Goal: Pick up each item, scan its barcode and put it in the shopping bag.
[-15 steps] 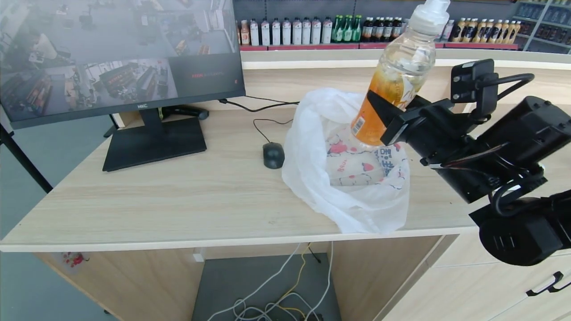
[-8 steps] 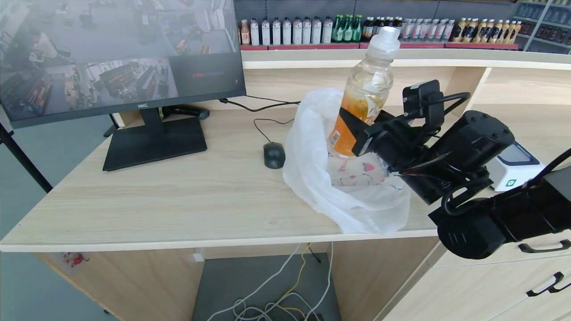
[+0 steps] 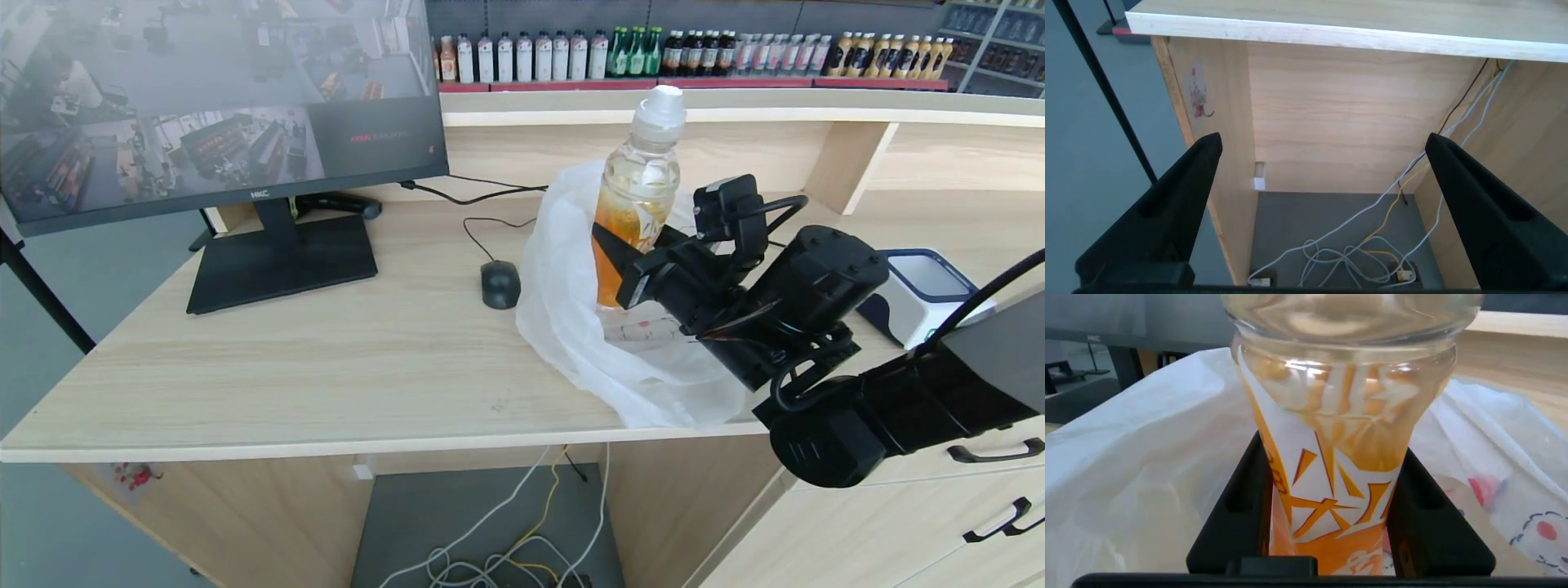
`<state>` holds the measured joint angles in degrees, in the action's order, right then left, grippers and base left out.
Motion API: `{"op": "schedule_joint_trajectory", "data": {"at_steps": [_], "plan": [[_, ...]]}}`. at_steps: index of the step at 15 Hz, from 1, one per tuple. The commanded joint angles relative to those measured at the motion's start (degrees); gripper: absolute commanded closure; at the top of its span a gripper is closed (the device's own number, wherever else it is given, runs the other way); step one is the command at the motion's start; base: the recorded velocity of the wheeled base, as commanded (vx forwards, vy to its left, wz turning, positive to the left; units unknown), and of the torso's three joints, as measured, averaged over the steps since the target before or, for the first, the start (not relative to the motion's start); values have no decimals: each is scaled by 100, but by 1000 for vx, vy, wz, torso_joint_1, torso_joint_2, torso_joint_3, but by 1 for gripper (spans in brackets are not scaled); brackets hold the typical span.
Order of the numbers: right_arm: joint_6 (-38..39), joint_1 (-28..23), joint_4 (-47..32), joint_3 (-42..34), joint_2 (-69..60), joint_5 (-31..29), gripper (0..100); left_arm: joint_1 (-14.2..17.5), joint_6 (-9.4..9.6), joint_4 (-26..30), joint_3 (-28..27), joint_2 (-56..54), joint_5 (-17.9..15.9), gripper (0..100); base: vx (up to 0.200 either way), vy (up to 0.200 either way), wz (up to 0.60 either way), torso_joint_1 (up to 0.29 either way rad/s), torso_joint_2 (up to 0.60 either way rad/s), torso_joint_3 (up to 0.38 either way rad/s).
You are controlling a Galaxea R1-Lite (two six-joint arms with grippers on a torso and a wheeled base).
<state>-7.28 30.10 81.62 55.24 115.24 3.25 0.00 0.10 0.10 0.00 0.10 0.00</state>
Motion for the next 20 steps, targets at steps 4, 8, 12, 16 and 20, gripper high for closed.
{"op": "schedule_joint_trajectory", "data": {"at_steps": [4,8,12,16,20], "plan": [[-11,119,3,-22,131,8,100,0,-1,-1,0,-1,0,0,0,0,0,0,0,0],[-2,119,3,-30,262,8,100,0,-1,-1,0,-1,0,0,0,0,0,0,0,0],[-2,119,3,-92,306,8,100,0,-1,-1,0,-1,0,0,0,0,0,0,0,0],[7,119,3,-92,333,8,100,0,-1,-1,0,-1,0,0,0,0,0,0,0,0],[7,110,12,-83,377,8,100,0,-1,-1,0,-1,0,0,0,0,0,0,0,0]]}}
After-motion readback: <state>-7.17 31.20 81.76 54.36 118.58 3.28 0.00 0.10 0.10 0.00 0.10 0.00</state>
